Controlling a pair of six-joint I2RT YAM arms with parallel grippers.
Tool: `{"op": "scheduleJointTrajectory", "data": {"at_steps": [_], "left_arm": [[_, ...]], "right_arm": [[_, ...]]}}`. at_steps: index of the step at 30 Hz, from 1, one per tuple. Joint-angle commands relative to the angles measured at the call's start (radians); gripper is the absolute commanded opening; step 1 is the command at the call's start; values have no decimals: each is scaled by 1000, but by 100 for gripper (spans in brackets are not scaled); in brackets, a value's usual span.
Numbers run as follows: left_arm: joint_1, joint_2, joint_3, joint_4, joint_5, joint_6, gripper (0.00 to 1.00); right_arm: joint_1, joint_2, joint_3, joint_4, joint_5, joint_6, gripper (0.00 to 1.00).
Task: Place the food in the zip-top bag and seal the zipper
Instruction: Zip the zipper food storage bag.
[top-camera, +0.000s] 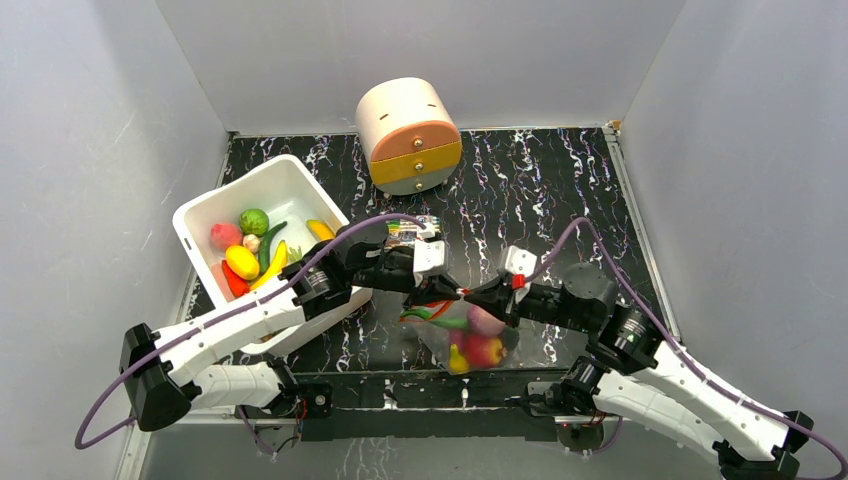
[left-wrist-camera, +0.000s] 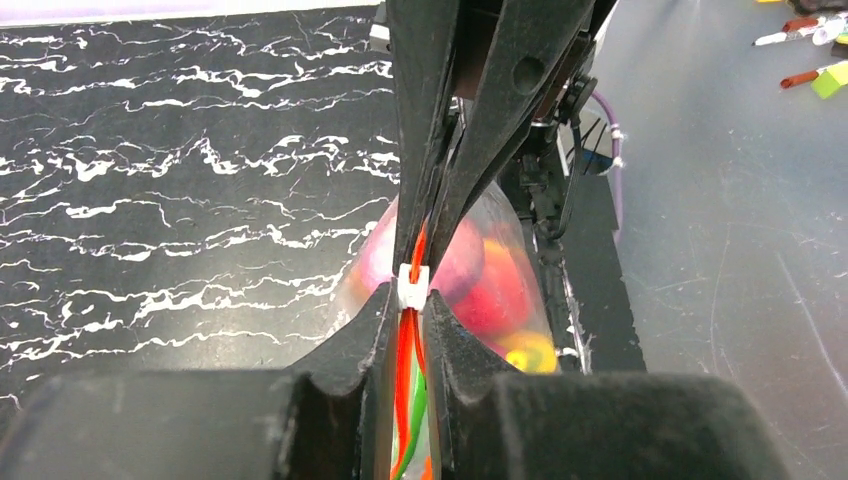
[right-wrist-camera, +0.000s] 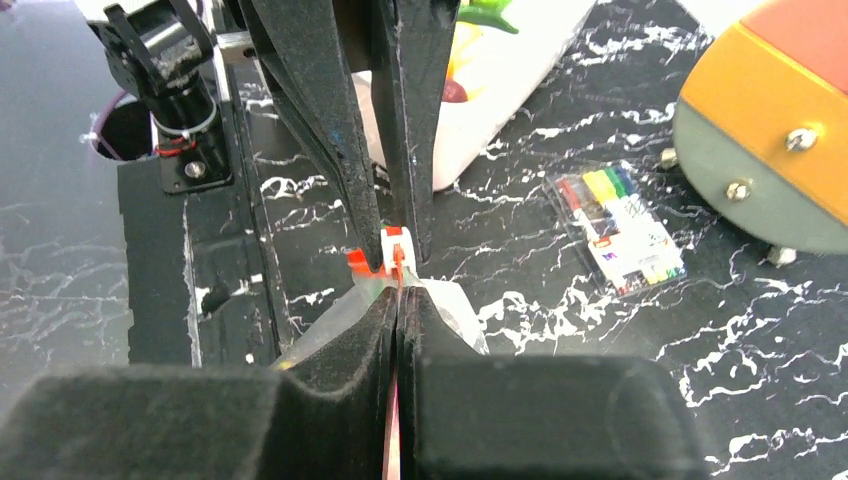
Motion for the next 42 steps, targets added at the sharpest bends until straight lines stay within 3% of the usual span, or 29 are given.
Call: {"op": "scheduleJointTrajectory", "data": {"at_steps": [1, 7, 16, 20, 22, 23, 25, 33, 42], "left_arm": [[3, -64, -36, 6, -49, -42, 22], [3, -75, -32, 103, -33, -91, 53], [3, -66, -32, 210, 61, -117, 60], [4, -68, -42, 228, 90, -114, 52], [2, -60, -37, 223, 100, -108, 40], [2, -55, -34, 217, 102, -105, 26], [2, -46, -27, 200, 100, -95, 10], [3, -84, -70, 111, 34, -52, 8], [3, -98, -91, 87, 27, -45, 7]], "right_arm": [[2, -88, 4, 168, 2, 26, 0], [2, -84, -22, 181, -48, 40, 0], [2, -61, -14, 190, -63, 41, 0], [2, -60, -26, 205, -64, 49, 0], [3, -58, -27, 212, -66, 50, 0], [3, -56, -27, 213, -65, 51, 0], [2, -52, -27, 217, -58, 55, 0], [2, -157, -70, 311, 36, 107, 0], [3, -169, -60, 271, 36, 93, 0]]}}
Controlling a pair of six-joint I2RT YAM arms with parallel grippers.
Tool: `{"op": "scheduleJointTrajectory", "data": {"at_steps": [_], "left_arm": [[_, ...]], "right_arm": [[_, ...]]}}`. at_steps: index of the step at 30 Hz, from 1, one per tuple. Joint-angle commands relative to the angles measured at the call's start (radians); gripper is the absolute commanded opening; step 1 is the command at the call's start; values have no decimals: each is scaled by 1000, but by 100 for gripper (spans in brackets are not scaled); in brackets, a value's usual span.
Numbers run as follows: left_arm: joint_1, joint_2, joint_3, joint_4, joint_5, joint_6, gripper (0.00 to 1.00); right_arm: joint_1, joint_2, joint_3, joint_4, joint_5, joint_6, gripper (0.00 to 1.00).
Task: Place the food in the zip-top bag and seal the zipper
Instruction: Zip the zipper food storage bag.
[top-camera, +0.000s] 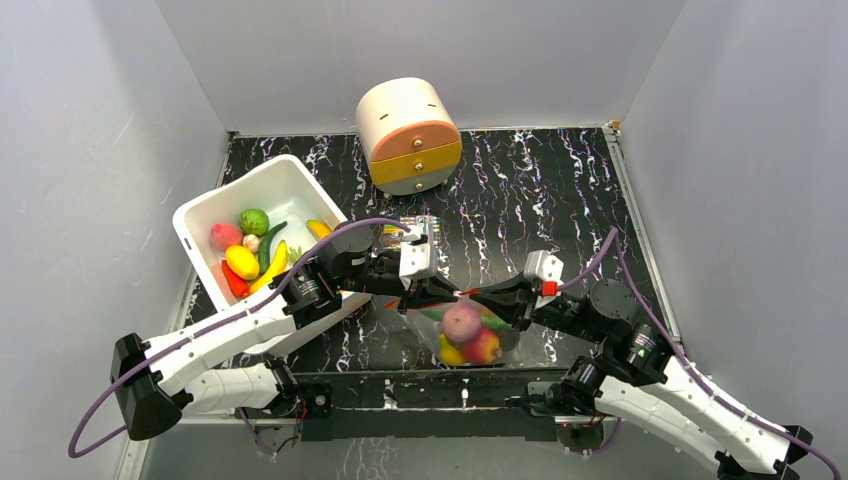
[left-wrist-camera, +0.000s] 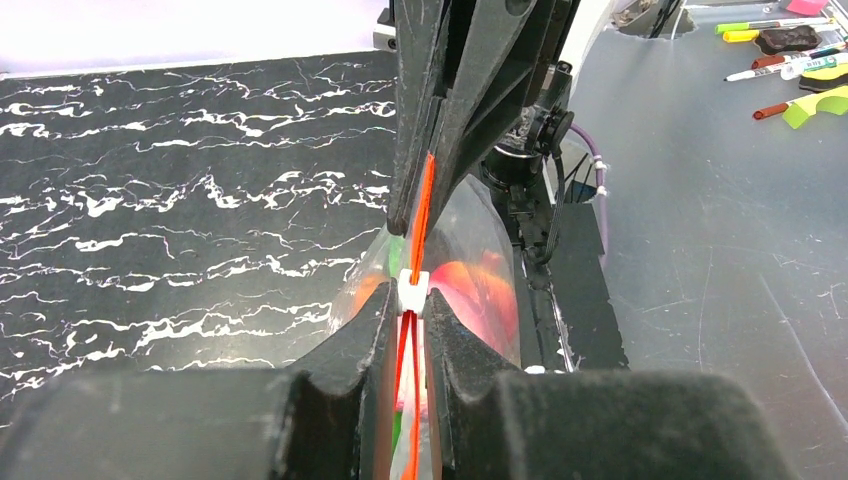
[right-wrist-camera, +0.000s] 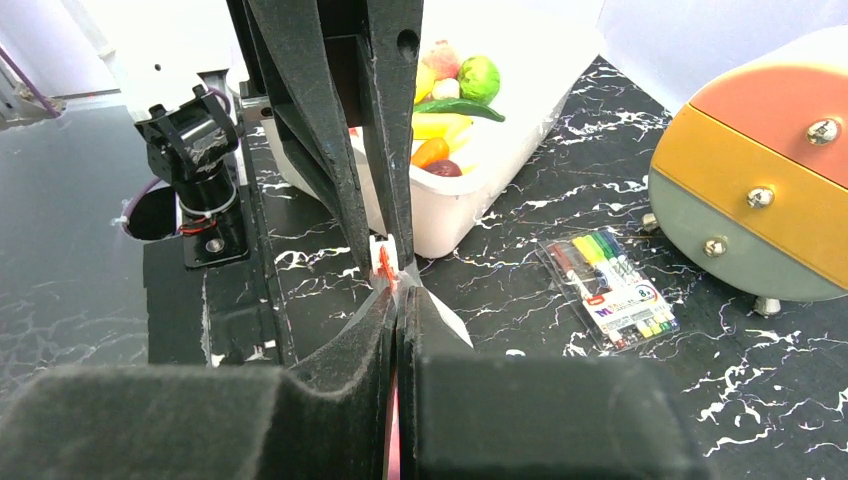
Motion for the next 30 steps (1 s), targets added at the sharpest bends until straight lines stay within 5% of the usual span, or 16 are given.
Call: {"op": "scheduleJointTrajectory", "data": {"at_steps": [1, 14, 19, 22, 26, 30], "left_arm": [[4, -17, -11, -43, -3, 20, 7], [5, -32, -14, -97, -33, 51, 1], [5, -14, 11, -69, 10, 33, 0], [4, 4, 32, -65, 35, 32, 0], [4, 19, 48, -68, 43, 36, 0], [4, 23, 54, -74, 42, 37, 0]], "right_arm": [[1, -23, 29, 118, 22, 5, 0], [2, -59, 60, 34, 54, -22, 0], [1, 9, 73, -5, -51, -28, 30], [1, 46, 83, 5, -92, -28, 38], [2, 88, 100, -7, -97, -44, 35], [1, 102, 105, 10, -95, -44, 21]]}}
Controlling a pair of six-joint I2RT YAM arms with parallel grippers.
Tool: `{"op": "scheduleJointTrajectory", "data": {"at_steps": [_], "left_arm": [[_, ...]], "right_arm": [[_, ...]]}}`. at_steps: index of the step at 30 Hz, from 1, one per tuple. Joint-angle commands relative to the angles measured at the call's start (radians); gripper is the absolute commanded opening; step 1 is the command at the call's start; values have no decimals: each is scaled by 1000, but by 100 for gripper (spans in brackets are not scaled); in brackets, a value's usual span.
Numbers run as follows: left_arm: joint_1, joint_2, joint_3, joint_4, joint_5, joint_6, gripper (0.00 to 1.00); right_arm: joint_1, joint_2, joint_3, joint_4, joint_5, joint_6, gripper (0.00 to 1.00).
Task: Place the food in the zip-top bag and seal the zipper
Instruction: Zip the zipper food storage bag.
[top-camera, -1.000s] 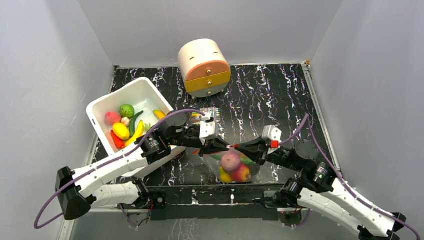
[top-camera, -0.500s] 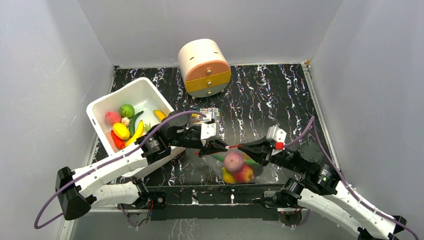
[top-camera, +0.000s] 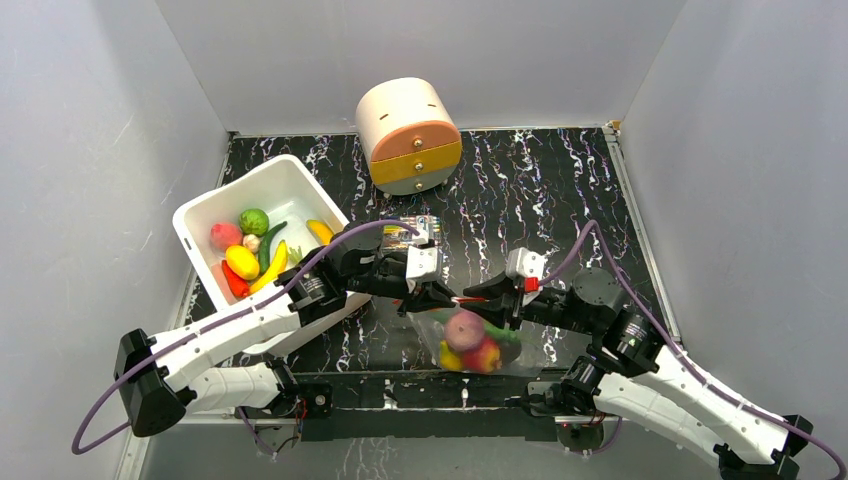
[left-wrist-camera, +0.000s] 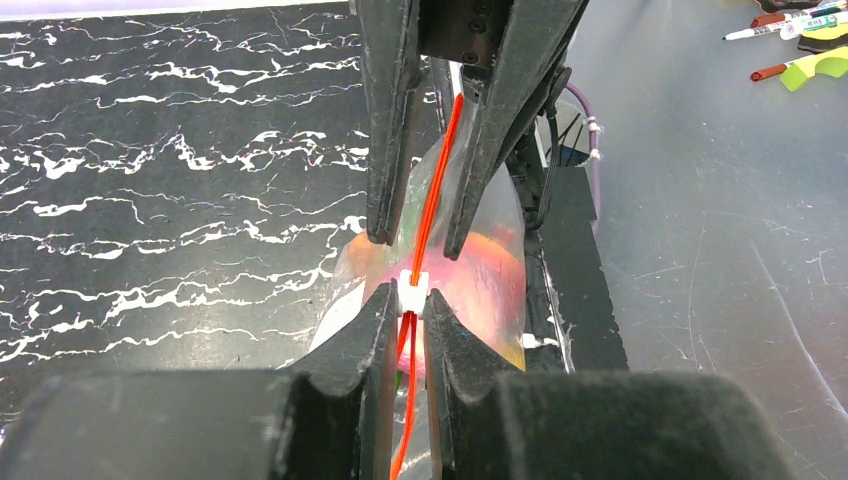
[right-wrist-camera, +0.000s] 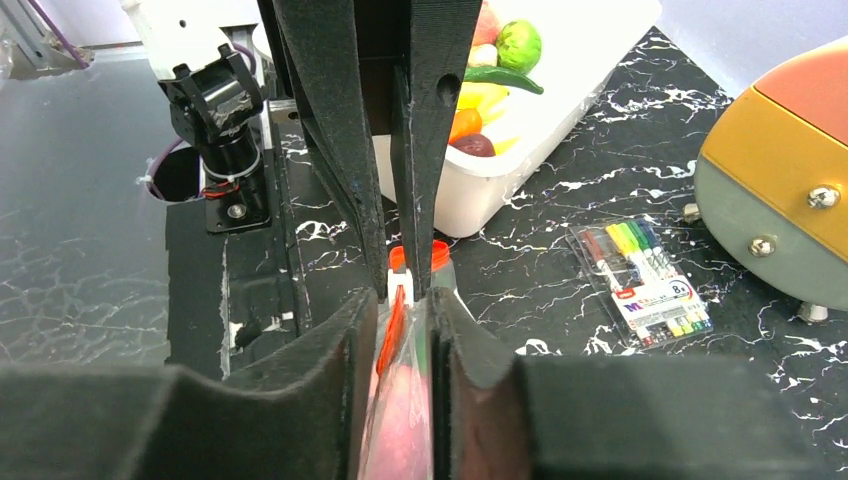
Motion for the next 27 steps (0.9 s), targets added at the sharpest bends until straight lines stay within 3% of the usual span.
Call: {"op": "scheduleJointTrajectory", "data": {"at_steps": [1, 2, 3, 27], "left_arm": [[4, -7, 45, 7, 29, 4, 0], [3, -8, 45, 6, 30, 4, 0], [4, -8, 45, 4, 28, 5, 0], [4, -95, -11, -105, -77, 16, 0]], "right_arm": [[1, 5, 61, 50, -11, -14, 11], [1, 6, 62, 51, 1, -11, 1], [1, 5, 63, 50, 14, -9, 0], [0, -43, 168, 13, 469, -10, 0]]}}
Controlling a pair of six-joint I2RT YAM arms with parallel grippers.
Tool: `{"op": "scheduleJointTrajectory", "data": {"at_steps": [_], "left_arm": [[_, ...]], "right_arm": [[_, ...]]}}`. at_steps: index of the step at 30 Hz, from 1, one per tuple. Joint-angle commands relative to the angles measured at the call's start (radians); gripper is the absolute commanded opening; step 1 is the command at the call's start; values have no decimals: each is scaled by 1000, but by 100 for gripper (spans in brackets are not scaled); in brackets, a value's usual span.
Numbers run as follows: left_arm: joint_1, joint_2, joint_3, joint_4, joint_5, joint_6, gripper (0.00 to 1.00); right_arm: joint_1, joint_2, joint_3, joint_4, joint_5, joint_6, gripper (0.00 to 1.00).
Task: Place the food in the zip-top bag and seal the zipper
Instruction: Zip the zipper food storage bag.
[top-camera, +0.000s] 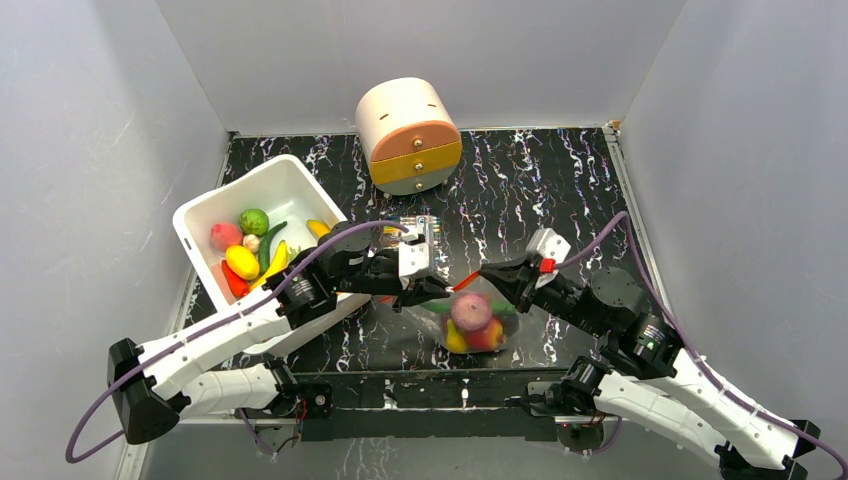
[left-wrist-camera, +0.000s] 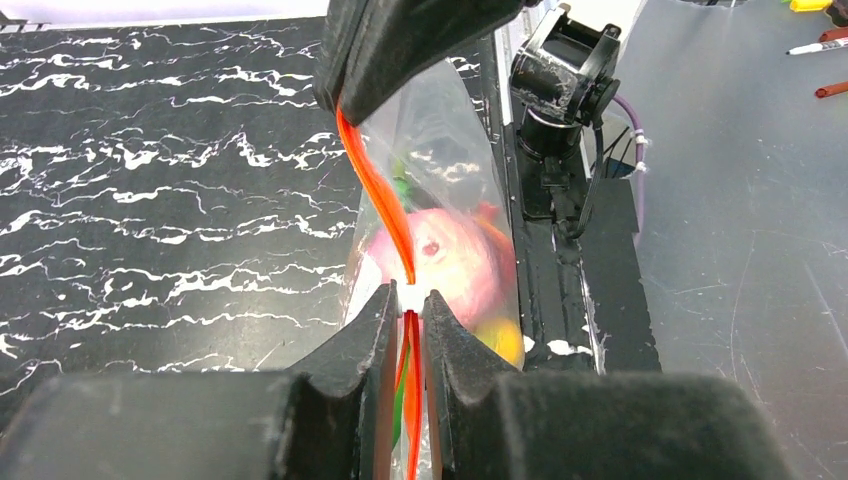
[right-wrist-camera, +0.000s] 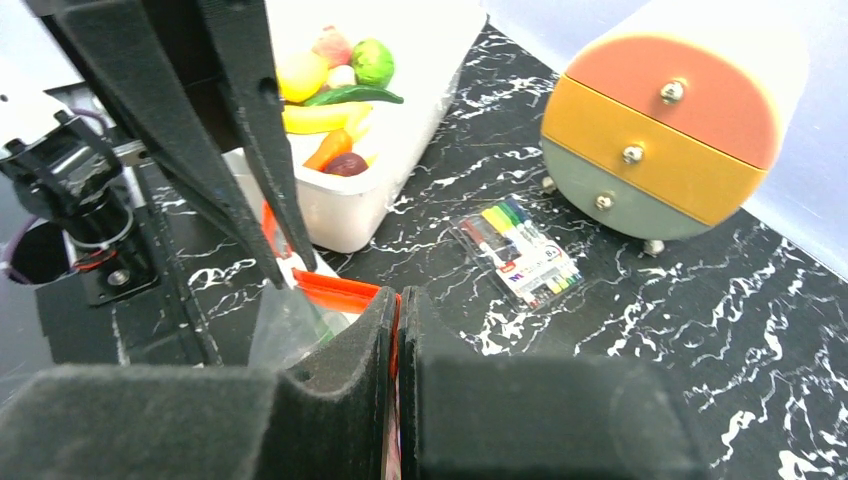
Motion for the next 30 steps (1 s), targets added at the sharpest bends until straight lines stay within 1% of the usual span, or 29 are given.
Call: {"op": "scheduleJointTrajectory", "data": {"at_steps": [1, 7, 15, 21, 30], "left_arm": [[2, -51, -20, -87, -1, 6, 0], [3, -92, -44, -139, -37, 13, 0], [3, -171, -97, -154, -81, -5, 0], [3, -211, -119, -202, -99, 6, 0], [3, -286, -155, -251, -136, 15, 0]], "right_arm": [[-6, -24, 71, 84, 200, -7, 0], [-6, -62, 64, 82, 309, 3, 0], [-6, -67, 68, 45, 333, 25, 0], [-6, -112, 59, 44, 444, 31, 0], [-6, -121, 129, -26, 609, 51, 0]]}}
